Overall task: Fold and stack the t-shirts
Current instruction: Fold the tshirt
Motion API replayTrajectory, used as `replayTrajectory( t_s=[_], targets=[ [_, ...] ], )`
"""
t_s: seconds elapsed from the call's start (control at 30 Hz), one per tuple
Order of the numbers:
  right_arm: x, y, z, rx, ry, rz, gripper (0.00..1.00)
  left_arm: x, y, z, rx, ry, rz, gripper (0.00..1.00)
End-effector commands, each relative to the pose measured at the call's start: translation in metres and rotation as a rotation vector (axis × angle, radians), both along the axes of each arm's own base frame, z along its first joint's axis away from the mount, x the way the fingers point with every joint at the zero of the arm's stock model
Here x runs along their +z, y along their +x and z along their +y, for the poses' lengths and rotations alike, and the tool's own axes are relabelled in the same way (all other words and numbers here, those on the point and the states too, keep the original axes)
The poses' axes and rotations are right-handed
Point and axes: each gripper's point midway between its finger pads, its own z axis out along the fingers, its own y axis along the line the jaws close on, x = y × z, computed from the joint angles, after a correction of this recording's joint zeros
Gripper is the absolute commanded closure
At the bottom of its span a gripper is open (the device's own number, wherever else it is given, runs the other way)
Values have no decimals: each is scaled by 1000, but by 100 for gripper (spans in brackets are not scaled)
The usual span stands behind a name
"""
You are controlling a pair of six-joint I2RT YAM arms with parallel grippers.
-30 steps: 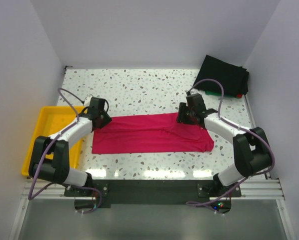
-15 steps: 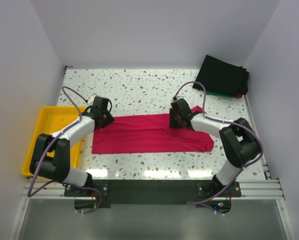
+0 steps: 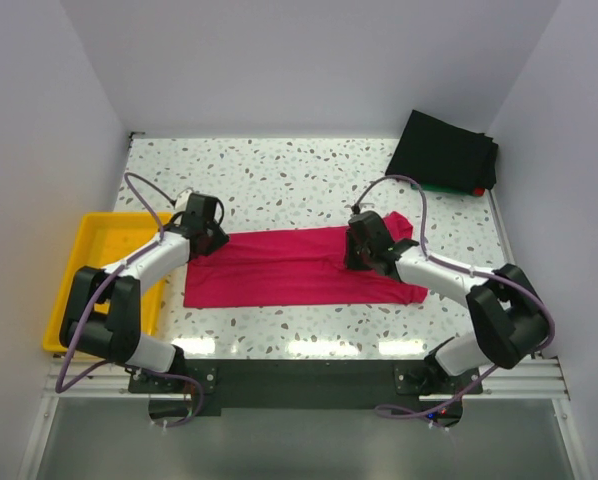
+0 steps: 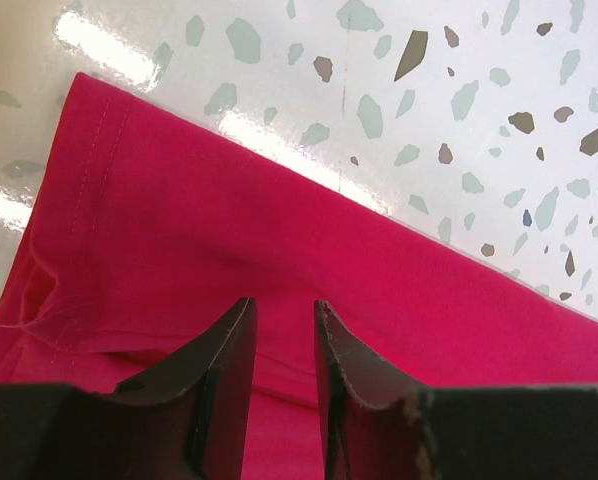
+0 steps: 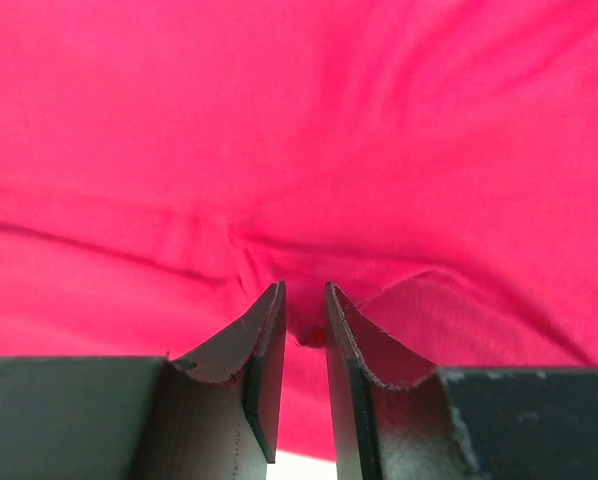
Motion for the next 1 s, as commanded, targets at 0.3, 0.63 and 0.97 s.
replayTrajectory(
  t_s=[0.3,0.63,0.97],
  targets=[
    [11,-58,55,153,161,24,75,6,13,-3,-9,5,-47,66],
    [45,-23,23,67,-69,-97,66,10,10,-2,-27,14,-55,66],
    [47,6,2,79,-192,-86,49,16,11,-5,-58,13,-68,66]
  ],
)
